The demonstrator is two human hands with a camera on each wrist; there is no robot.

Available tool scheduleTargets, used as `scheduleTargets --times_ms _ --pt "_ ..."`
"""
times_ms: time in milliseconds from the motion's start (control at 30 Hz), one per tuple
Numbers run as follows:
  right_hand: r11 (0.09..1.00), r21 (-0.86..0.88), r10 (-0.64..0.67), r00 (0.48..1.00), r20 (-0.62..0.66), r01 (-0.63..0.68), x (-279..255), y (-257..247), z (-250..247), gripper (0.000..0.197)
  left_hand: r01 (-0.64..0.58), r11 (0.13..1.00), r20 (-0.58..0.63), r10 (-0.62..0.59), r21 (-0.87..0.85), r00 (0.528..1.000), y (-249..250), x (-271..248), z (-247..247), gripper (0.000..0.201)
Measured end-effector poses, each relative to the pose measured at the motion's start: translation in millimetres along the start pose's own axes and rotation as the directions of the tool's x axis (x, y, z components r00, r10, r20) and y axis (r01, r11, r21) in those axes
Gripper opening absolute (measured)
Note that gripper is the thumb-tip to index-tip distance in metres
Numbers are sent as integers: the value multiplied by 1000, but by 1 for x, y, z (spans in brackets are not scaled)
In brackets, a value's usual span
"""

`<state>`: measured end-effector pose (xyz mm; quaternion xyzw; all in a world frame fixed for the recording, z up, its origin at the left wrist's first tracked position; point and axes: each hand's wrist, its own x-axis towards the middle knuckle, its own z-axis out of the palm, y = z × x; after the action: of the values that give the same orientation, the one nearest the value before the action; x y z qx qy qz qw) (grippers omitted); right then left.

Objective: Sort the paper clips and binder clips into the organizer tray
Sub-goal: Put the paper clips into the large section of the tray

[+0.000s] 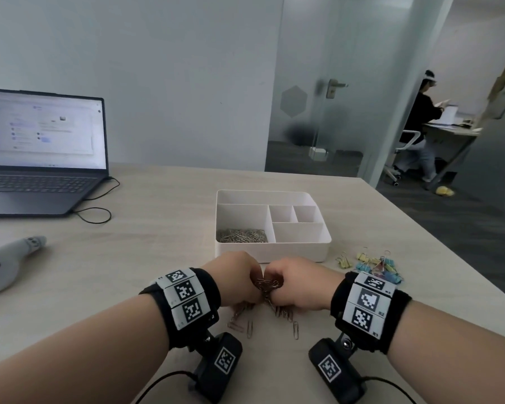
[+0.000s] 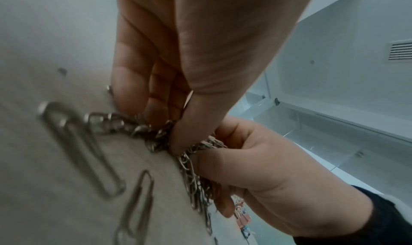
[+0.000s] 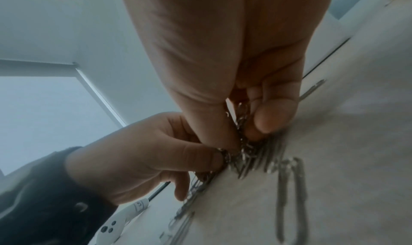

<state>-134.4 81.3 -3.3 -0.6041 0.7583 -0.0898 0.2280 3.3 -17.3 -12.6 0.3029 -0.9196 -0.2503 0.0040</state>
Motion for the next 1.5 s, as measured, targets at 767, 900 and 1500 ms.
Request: scheduleTargets --times_ms 767,900,1500 --pt "973 206 -36 948 -316 105 79 -25 -58 10 20 999 -437 -33 -34 899 -25 50 -76 10" --pt "995 68 -47 936 -348 75 80 -25 -51 22 78 997 -417 -59 27 907 -36 52 -71 15" --pt "955 -280 138 984 109 -102 -5 10 -45 65 -199 965 -199 231 168 952 -15 -8 -53 22"
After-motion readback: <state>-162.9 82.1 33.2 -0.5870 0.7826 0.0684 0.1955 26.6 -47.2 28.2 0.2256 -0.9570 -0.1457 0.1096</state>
